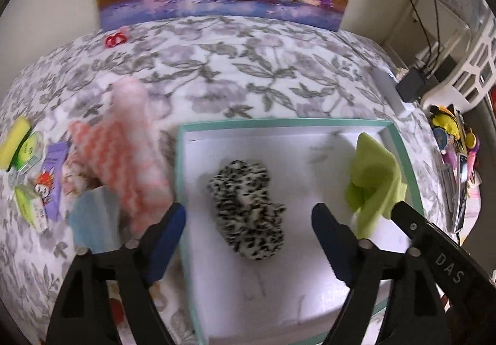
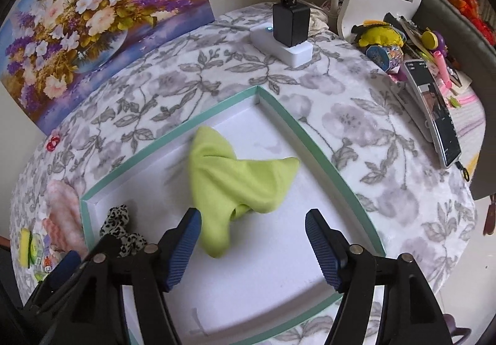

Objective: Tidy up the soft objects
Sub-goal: 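Carry both items over the white tray and open both grippers to drop them, then move the right gripper to the red tape roll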

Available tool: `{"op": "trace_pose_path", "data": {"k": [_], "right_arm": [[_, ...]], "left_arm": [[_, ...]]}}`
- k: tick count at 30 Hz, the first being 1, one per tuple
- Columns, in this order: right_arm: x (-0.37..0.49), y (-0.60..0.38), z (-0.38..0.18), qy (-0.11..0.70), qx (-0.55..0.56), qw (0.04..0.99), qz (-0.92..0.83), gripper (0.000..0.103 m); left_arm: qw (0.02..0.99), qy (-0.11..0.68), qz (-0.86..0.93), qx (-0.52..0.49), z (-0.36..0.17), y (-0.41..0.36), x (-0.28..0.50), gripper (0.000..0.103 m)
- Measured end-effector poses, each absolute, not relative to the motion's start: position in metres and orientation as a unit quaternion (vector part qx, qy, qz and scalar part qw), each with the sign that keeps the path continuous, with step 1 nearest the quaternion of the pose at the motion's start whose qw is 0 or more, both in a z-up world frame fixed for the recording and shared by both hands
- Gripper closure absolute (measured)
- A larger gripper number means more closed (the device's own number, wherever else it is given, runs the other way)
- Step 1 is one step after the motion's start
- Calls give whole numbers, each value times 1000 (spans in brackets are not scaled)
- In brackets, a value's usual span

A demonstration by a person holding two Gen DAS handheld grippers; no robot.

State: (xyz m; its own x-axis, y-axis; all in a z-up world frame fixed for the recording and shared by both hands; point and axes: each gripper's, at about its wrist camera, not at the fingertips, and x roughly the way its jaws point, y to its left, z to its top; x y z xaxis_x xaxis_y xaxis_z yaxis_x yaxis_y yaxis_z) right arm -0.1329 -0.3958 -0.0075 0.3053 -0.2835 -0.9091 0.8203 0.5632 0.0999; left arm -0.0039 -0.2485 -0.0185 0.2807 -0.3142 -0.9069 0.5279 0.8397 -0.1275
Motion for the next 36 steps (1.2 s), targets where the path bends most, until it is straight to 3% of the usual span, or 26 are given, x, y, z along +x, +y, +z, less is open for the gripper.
{"op": "trace_pose_path", "data": {"k": [4,8,12,36], "right_arm": [[-134,-392,-11,470,288,751,-364,20],[-133,-386,-16,479,283,748,-363,0],[-134,-379,-17,487,277,746,-361,0],[-85,-271,19,493,202,781,-325,0]], "left_arm": [[795,548,-243,97,-22,-235,1,18],[793,556,-234,84,-22,-221,4,17],[799,557,-218,69,-20,-203,8,8],[802,587,-109,-18,-13,-59,64,8]]}}
